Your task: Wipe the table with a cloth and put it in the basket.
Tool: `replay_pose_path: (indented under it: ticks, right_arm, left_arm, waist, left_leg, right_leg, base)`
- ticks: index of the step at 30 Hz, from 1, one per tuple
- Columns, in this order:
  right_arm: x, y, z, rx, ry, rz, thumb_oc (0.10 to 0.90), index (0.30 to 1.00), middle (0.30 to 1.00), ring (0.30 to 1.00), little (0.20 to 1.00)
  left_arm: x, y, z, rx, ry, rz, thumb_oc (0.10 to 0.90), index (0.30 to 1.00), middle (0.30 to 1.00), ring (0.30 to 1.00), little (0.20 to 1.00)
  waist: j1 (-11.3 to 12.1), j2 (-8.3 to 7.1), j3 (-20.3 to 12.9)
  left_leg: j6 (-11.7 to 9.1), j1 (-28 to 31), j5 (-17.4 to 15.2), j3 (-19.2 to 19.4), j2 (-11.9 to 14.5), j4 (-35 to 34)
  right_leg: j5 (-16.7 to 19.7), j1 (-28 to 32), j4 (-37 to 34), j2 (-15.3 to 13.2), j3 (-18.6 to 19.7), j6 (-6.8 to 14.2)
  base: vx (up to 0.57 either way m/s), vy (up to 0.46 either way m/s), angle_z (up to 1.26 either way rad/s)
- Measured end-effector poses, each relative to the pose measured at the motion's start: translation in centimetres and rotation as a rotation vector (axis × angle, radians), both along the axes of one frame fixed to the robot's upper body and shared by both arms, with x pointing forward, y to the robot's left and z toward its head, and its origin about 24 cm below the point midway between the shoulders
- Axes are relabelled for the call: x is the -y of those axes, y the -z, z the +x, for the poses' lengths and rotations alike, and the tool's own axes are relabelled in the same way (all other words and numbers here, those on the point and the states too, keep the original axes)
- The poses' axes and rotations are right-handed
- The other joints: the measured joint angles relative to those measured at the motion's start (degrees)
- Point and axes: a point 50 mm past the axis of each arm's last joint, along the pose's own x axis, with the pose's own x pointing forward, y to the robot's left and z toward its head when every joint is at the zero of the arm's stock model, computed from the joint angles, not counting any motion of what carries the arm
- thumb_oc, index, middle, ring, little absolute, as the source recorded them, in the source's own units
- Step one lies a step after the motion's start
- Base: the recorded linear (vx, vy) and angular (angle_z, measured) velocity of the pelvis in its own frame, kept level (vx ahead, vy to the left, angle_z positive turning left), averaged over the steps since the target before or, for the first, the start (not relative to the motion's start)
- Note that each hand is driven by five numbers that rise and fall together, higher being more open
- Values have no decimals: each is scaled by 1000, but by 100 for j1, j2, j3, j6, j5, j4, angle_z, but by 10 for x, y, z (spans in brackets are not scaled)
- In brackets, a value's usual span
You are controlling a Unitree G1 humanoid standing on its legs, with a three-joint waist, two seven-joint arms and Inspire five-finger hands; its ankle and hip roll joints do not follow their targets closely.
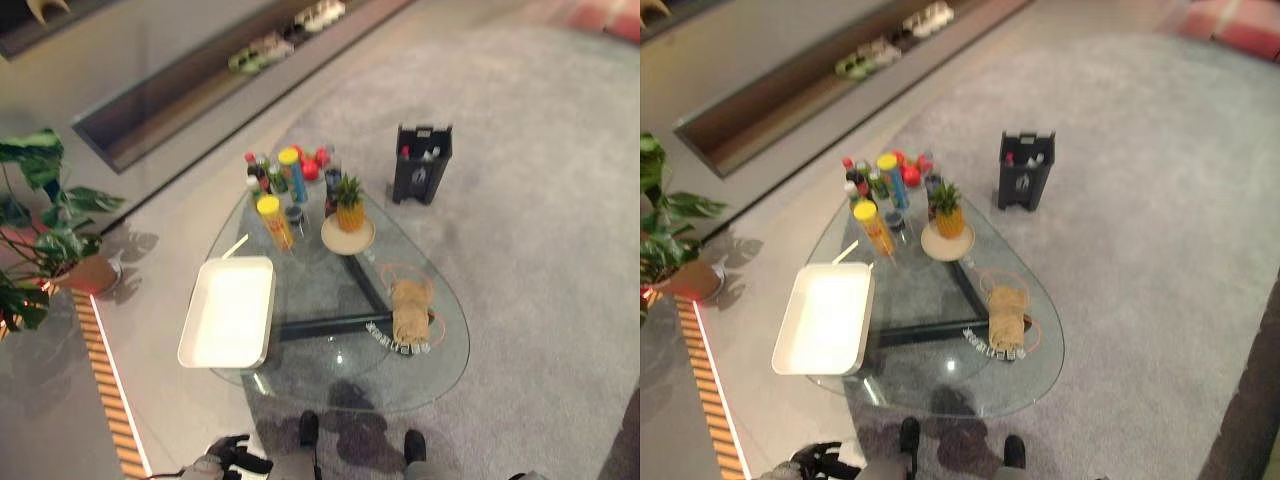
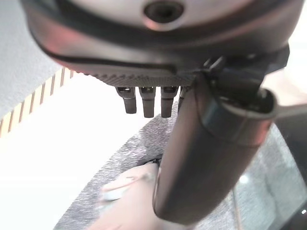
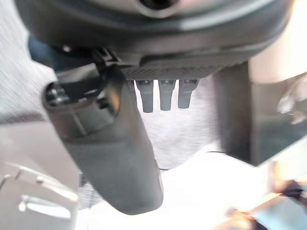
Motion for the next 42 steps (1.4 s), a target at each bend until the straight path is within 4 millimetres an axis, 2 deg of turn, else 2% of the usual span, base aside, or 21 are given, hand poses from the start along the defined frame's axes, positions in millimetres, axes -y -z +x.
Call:
replay_pose_path:
  ticks: [1, 4, 5, 7, 9, 12, 15, 18, 20, 22, 25, 30, 33, 39, 42]
  right_arm:
    - [1, -4, 11, 29, -2, -7, 800, 900, 900, 900, 900]
    - [2, -12, 31, 108, -8, -36, 800, 900, 900, 900, 900]
    - [6, -20, 47, 175, -9, -71, 800, 900, 900, 900, 900]
    - [15, -33, 66, 261, -8, -123, 800, 900, 900, 900, 900]
    - [20, -47, 86, 347, -15, -171, 800, 900, 900, 900, 900]
    - [21, -67, 116, 493, -6, -213, 800, 900, 900, 900, 900]
    - [18, -82, 136, 605, 6, -226, 800, 900, 900, 900, 900]
    - [16, -87, 143, 661, 26, -235, 800, 900, 900, 900, 900]
    - [16, -91, 147, 697, 56, -238, 800, 900, 900, 900, 900]
    - [15, -94, 151, 731, 79, -235, 800, 900, 900, 900, 900]
    - [15, -100, 157, 808, 146, -234, 800, 900, 900, 900, 900]
    - [21, -105, 158, 896, 241, -239, 800, 900, 900, 900, 900]
    - [23, -111, 162, 964, 286, -246, 800, 900, 900, 900, 900]
    - [29, -122, 168, 1040, 412, -227, 800, 900, 900, 900, 900]
    - [33, -134, 175, 1121, 504, -199, 800, 900, 900, 900, 900]
  left_arm:
    - [-5, -13, 20, 61, -19, 3, 800, 900, 900, 900, 900]
    - [-18, -34, 44, 164, -59, 8, 800, 900, 900, 900, 900]
    - [-23, -45, 57, 223, -81, 2, 800, 900, 900, 900, 900]
    - [-23, -56, 71, 281, -116, -16, 800, 900, 900, 900, 900]
    - [-23, -65, 81, 320, -156, -27, 800, 900, 900, 900, 900]
    - [-22, -78, 96, 376, -198, -36, 800, 900, 900, 900, 900]
    - [-20, -85, 103, 402, -203, -41, 800, 900, 900, 900, 900]
    - [-20, -89, 107, 419, -206, -35, 800, 900, 900, 900, 900]
    - [-23, -94, 110, 436, -214, -25, 800, 900, 900, 900, 900]
    - [-30, -99, 111, 456, -249, -18, 800, 900, 900, 900, 900]
    - [-38, -97, 105, 450, -310, -23, 800, 900, 900, 900, 900]
    - [-41, -96, 104, 463, -364, -59, 800, 900, 900, 900, 900]
    - [-41, -104, 110, 510, -370, -73, 800, 900, 900, 900, 900]
    - [-41, -105, 110, 515, -377, -77, 800, 900, 900, 900, 900]
    - [-41, -105, 110, 514, -366, -73, 800, 900, 900, 900, 900]
  waist:
    - [4, -18, 226]
    - [0, -48, 345]
    - [0, -16, 433]
    - [-1, 44, 634]
    - [1, 70, 797]
    - [9, 31, 1123]
    - [35, -39, 1227]
    - [49, -85, 1245]
    - [93, -102, 1251]
    - [186, -140, 1280]
    - [179, -179, 1307]
    - [120, -230, 1336]
    - [97, -277, 1363]
    - [155, -284, 1370]
    - [165, -284, 1370]
  left_leg:
    - [14, -28, 40, -17, -11, -11]
    - [-10, -219, 29, -16, -21, -13]
    - [-8, -378, 53, -12, -32, -13]
    - [40, -499, 132, 9, -60, -12]
    - [47, -658, 201, 28, -70, -8]
    - [55, -945, 221, 42, -78, 202]
    - [55, -1357, 221, -5, -112, 430]
    - [49, -1689, 215, -78, -204, 669]
    - [2, -2089, 144, -155, -279, 1003]
    - [-54, -2434, 10, -193, -261, 1314]
    - [-46, -2791, -175, -209, -188, 1804]
    - [-35, -3248, -483, -321, -115, 2517]
    - [-46, -3445, -490, -338, -117, 2660]
    - [-61, -3529, -501, -353, -110, 2798]
    - [-61, -3559, -501, -362, -111, 2797]
  right_leg:
    - [51, -27, 0, -9, -4, -10]
    - [50, -237, -35, -25, 11, 7]
    - [101, -403, -32, -34, 15, 19]
    - [172, -540, 5, -57, 28, 65]
    - [181, -762, 126, -71, 61, 63]
    - [92, -1130, 508, -86, 101, 60]
    - [-249, -1799, 1313, -141, 130, 52]
    - [-686, -2408, 2228, -255, 150, 35]
    - [-1021, -2987, 2989, -343, 193, -74]
    - [-1191, -3453, 3543, -324, 251, -179]
    - [-1341, -3847, 4058, -239, 310, -284]
    - [-1423, -4160, 4462, -112, 335, -365]
    - [-1455, -4387, 4644, -107, 344, -406]
    - [-1506, -4471, 4798, -99, 344, -436]
    - [-1508, -4487, 4807, -99, 337, -437]
  base:
    - [-76, -12, 5]
    - [-122, 8, -3]
    - [-177, 27, -6]
    - [-190, 5, -5]
    - [-163, -24, -5]
    - [-117, -38, -1]
    - [-104, -48, 8]
    - [-60, -34, 21]
    - [-28, -22, 20]
    - [-3, -12, 4]
    - [7, -23, -7]
    - [38, -9, -7]
    - [45, -1, 5]
    - [33, 2, 0]
    - [22, 2, 1]
